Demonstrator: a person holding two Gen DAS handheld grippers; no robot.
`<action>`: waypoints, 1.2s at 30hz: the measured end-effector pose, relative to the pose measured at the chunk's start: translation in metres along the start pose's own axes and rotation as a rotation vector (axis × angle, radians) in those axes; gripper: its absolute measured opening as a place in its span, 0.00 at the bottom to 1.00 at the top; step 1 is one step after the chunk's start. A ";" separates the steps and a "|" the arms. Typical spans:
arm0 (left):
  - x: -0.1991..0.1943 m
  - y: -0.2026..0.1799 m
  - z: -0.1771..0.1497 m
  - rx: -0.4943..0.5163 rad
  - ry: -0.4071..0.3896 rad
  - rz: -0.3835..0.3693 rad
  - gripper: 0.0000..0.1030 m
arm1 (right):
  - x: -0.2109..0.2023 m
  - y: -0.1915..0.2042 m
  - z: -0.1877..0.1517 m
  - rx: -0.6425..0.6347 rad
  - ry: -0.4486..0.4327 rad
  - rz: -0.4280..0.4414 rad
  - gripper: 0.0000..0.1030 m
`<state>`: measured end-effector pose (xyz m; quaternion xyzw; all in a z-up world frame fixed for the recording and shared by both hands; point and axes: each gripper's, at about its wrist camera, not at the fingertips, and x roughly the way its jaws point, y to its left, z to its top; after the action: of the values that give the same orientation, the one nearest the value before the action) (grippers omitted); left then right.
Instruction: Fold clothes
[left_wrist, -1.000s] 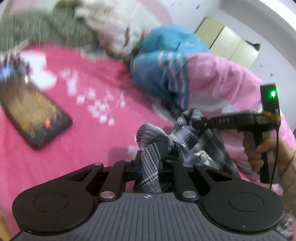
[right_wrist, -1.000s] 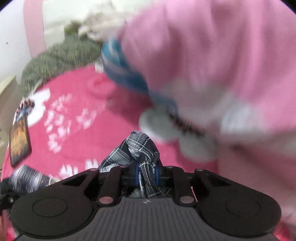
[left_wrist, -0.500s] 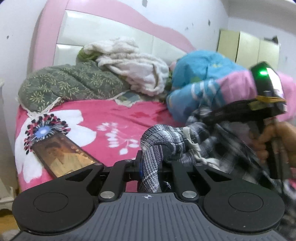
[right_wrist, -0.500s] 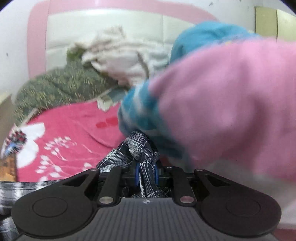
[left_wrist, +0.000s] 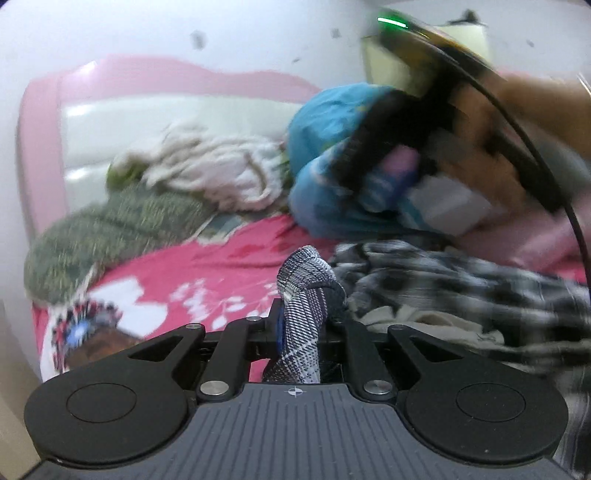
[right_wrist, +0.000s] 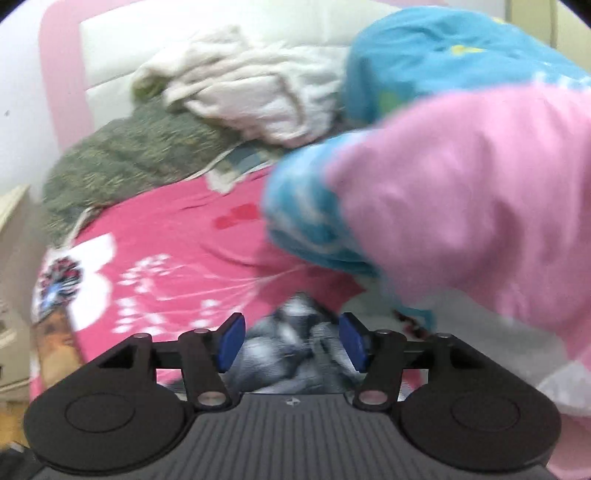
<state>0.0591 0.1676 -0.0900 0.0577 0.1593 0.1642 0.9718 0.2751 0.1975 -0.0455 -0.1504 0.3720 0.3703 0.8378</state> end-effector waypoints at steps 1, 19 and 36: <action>-0.001 -0.005 -0.001 0.028 -0.006 -0.007 0.10 | 0.003 0.010 0.005 -0.019 0.025 0.012 0.58; 0.000 -0.005 -0.008 0.133 -0.005 -0.062 0.10 | 0.119 0.075 0.003 -0.183 0.491 -0.189 0.43; 0.008 0.035 0.001 -0.170 0.092 0.022 0.21 | 0.063 0.010 0.019 0.237 0.030 0.045 0.05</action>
<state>0.0565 0.2037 -0.0852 -0.0310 0.1887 0.1900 0.9630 0.3056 0.2467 -0.0782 -0.0475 0.4289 0.3403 0.8355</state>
